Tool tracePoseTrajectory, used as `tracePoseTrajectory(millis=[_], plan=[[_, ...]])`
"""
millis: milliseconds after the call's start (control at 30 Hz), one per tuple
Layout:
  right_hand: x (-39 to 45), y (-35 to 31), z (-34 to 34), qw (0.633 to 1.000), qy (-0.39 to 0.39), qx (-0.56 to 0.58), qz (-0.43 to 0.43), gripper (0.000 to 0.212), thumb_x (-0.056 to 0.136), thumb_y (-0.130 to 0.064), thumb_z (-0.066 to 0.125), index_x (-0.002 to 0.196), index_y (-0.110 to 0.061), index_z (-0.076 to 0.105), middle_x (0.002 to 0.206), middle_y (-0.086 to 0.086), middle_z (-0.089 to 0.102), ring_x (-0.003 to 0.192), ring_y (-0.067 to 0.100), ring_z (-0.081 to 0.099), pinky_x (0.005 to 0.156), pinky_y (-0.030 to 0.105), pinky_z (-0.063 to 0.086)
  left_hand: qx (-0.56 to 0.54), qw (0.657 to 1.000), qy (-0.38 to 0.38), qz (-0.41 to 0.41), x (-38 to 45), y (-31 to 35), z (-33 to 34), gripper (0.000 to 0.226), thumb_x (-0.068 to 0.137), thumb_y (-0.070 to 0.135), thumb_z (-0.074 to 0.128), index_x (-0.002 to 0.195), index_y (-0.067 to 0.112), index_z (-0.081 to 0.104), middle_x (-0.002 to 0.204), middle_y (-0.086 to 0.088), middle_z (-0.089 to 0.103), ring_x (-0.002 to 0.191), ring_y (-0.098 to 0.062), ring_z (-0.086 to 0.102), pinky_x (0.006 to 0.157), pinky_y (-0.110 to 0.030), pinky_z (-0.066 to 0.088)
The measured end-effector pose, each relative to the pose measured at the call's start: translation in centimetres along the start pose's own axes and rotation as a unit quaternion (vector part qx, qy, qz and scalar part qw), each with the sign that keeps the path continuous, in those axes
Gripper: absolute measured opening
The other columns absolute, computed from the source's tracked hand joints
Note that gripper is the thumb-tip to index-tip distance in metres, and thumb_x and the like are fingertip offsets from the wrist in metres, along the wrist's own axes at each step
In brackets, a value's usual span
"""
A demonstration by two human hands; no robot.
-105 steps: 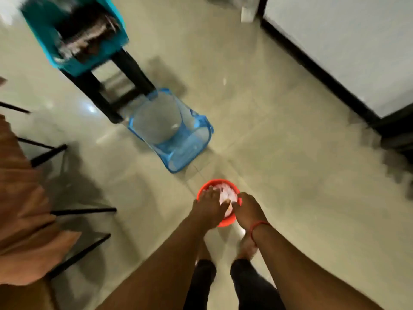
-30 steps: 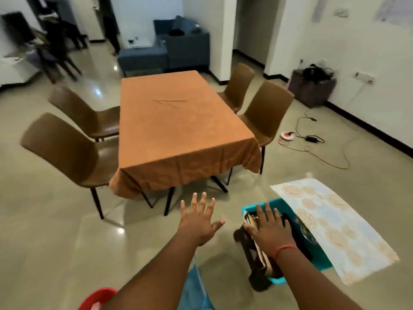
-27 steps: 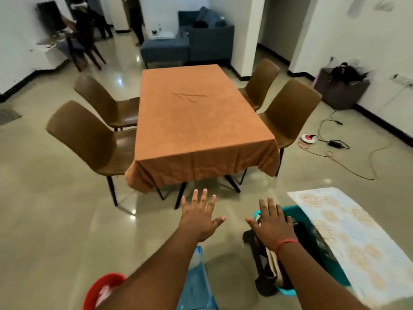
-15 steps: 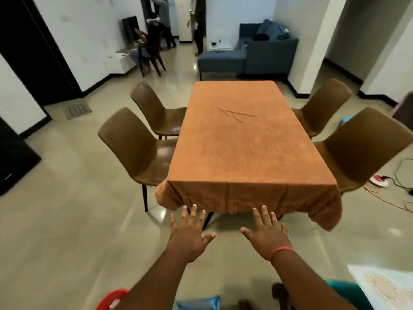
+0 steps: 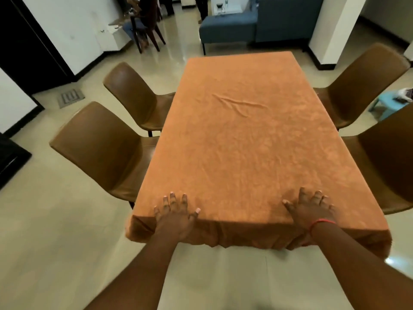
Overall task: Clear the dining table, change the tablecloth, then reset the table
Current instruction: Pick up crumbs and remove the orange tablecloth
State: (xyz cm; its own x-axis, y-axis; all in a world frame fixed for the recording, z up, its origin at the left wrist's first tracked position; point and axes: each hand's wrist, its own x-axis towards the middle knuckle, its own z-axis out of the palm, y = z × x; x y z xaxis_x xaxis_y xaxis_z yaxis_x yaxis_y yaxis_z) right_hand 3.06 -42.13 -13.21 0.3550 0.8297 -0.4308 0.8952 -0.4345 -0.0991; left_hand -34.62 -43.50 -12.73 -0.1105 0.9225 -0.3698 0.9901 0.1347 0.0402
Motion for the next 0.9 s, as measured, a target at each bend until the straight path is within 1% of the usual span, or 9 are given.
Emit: tracePoseTrajectory(millis=[267,400,433,500,533,600,700,800,900], plan=[[1.5,-3.1,2.0,0.996,0.022,0.088,0.001,0.083,0.095,-0.066,0.027,0.157,-0.019,-0.004,0.162,0.027,-0.004,0.150,0.042,-0.003,0.122,0.051,0.006,-0.101,0.989,-0.056,-0.091,3.6,5.0,1.5,0.083,0.092,0.074,0.008,0.159,0.025,0.005,0.165,-0.013,-0.012,0.151,-0.036,-0.013,0.121,-0.055,-0.006],[0.8,-7.7,2.5,0.981,0.015,0.164,-0.098,0.070,0.099,-0.035,0.043,0.158,-0.018,0.008,0.161,0.022,0.016,0.147,0.037,0.024,0.119,0.043,0.025,-0.227,0.971,-0.066,-0.025,3.7,9.3,0.7,0.088,0.092,0.073,0.001,0.157,0.018,0.022,0.167,-0.005,0.009,0.154,-0.025,-0.001,0.125,-0.045,0.002],[0.5,-9.0,2.8,0.972,0.000,0.199,-0.122,0.069,0.097,-0.029,0.046,0.157,-0.022,0.014,0.158,0.019,0.027,0.141,0.034,0.036,0.115,0.041,0.032,-0.311,0.947,-0.082,-0.020,3.1,10.5,0.0,0.077,0.099,0.065,0.010,0.155,0.017,0.030,0.165,-0.005,0.020,0.153,-0.024,0.010,0.123,-0.037,0.017],[-1.3,-11.5,3.0,0.953,-0.033,0.263,-0.147,0.057,0.096,-0.026,0.052,0.150,-0.028,0.036,0.141,0.012,0.054,0.122,0.025,0.055,0.102,0.030,0.044,-0.502,0.851,-0.146,-0.052,1.6,13.2,-1.4,0.051,0.107,0.041,0.031,0.146,0.011,0.045,0.151,-0.007,0.044,0.142,-0.025,0.039,0.092,-0.014,0.048],[-2.3,-12.4,3.1,0.942,-0.032,0.297,-0.151,0.042,0.098,-0.030,0.053,0.140,-0.026,0.051,0.128,0.009,0.064,0.112,0.021,0.061,0.091,0.024,0.048,-0.586,0.788,-0.171,-0.075,1.2,14.3,-1.6,0.045,0.107,0.037,0.036,0.142,0.011,0.050,0.142,-0.005,0.052,0.134,-0.024,0.048,0.082,-0.012,0.049],[-4.9,-13.7,2.9,0.934,-0.012,0.324,-0.151,0.028,0.101,-0.033,0.049,0.123,-0.023,0.063,0.109,0.002,0.071,0.099,0.014,0.064,0.071,0.014,0.048,-0.673,0.713,-0.163,-0.111,0.5,14.9,-1.9,0.045,0.103,0.045,0.041,0.130,0.014,0.058,0.130,0.001,0.058,0.122,-0.018,0.054,0.094,-0.022,0.043],[-8.1,-13.8,3.6,0.899,-0.039,0.394,-0.186,0.042,0.103,-0.013,0.038,0.133,-0.042,0.044,0.104,-0.017,0.060,0.093,-0.001,0.058,0.066,0.001,0.041,-0.708,0.689,-0.106,-0.112,0.5,13.4,-0.9,0.037,0.093,0.047,0.056,0.113,0.019,0.070,0.111,-0.004,0.074,0.103,-0.021,0.069,0.095,-0.037,0.053],[-11.8,-14.0,3.7,0.893,-0.026,0.390,-0.223,0.048,0.097,-0.003,0.048,0.140,-0.024,0.047,0.121,0.000,0.064,0.112,0.022,0.062,0.081,0.015,0.043,-0.703,0.698,-0.031,-0.135,-0.9,11.9,-1.2,0.010,0.086,0.021,0.068,0.096,0.018,0.068,0.091,-0.010,0.075,0.086,-0.025,0.072,0.083,-0.040,0.060],[-15.6,-13.5,3.9,0.855,-0.019,0.471,-0.217,0.047,0.098,-0.007,0.050,0.138,-0.032,0.046,0.117,-0.014,0.063,0.111,0.009,0.062,0.083,0.012,0.044,-0.697,0.709,0.013,-0.107,-3.7,10.9,-3.8,0.012,0.083,0.012,0.070,0.093,0.015,0.065,0.087,-0.010,0.073,0.082,-0.024,0.072,0.078,-0.037,0.060]])
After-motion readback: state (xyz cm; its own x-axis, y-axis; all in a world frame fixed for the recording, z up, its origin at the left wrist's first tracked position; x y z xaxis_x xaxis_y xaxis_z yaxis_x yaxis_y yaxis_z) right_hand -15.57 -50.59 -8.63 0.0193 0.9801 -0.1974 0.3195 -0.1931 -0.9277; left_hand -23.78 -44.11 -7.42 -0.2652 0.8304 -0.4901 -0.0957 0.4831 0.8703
